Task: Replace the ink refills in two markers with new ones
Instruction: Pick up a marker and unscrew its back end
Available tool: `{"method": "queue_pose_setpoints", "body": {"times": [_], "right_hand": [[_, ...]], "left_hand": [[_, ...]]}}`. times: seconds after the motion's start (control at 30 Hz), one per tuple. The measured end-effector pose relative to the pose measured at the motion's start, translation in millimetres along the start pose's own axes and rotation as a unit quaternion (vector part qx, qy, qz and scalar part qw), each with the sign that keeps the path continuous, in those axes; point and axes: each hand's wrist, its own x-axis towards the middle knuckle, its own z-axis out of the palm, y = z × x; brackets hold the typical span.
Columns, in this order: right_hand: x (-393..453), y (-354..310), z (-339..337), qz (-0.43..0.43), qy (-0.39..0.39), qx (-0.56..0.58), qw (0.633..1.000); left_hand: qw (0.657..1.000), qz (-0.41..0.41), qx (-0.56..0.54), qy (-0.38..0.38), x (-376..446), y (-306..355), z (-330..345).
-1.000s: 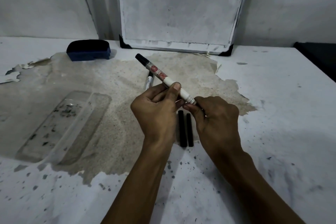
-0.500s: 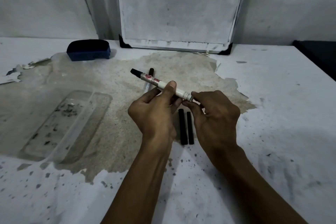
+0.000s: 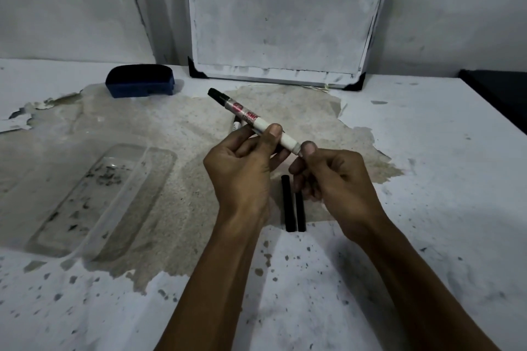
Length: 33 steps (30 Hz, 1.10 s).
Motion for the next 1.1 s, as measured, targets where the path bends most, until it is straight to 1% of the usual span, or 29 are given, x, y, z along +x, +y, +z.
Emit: {"method": "queue_pose_setpoints", "body": {"times": [0.1, 0.17, 0.23, 0.33, 0.47, 0.7, 0.77, 0.8, 0.87, 0.93, 1.0, 1.1], "right_hand": [[0.4, 3.1, -0.7, -0.06, 0.024, -0.058, 0.996], [-0.3, 6.5, 0.1, -0.103, 0.039, -0.116, 0.987], [-1.9, 8.9, 2.1, -0.138, 0.06, -0.167, 0.974], [-3.1, 10.5, 3.3, -0.186, 0.099, -0.213, 0.954], [-3.2, 14.4, 3.5, -0.239, 0.133, -0.282, 0.92], [-3.8, 15.9, 1.1, -0.315, 0.199, -0.308, 0.875], [-2.8, 16.2, -2.0, -0.305, 0.208, -0.306, 0.878], [-1.9, 17.0, -3.9, -0.283, 0.209, -0.317, 0.881], [0.0, 20.5, -7.9, -0.214, 0.207, -0.375, 0.878], [1.7, 25.7, -11.6, -0.143, 0.201, -0.446, 0.861], [3.6, 30.3, -13.8, -0.095, 0.183, -0.489, 0.847], [5.4, 34.9, -14.0, -0.049, 0.161, -0.498, 0.851]], "left_hand": [[1.0, 0.001, 0.002, 0.005, 0.6, -0.6, -0.1], [1.0, -0.001, 0.002, 0.009, 1.1, -1.2, -0.5], [1.0, -0.001, 0.001, 0.014, 1.5, -1.7, -1.2], [1.0, 0.001, 0.004, 0.018, 1.5, -2.7, -1.5], [1.0, -0.001, 0.009, 0.025, 1.0, -5.6, -0.8], [0.998, -0.019, -0.008, 0.067, 5.3, -4.6, -3.1], [0.996, -0.023, -0.02, 0.079, 9.6, -2.9, -6.7], [0.996, -0.024, -0.025, 0.08, 11.6, -2.2, -8.3], [0.996, -0.023, -0.028, 0.081, 14.1, -1.4, -10.4], [0.997, -0.012, -0.012, 0.081, 16.2, -2.0, -12.4], [0.996, 0.013, 0.035, 0.082, 18.4, -3.7, -15.5], [0.979, 0.057, 0.171, 0.092, 19.9, -6.7, -20.7]]}}
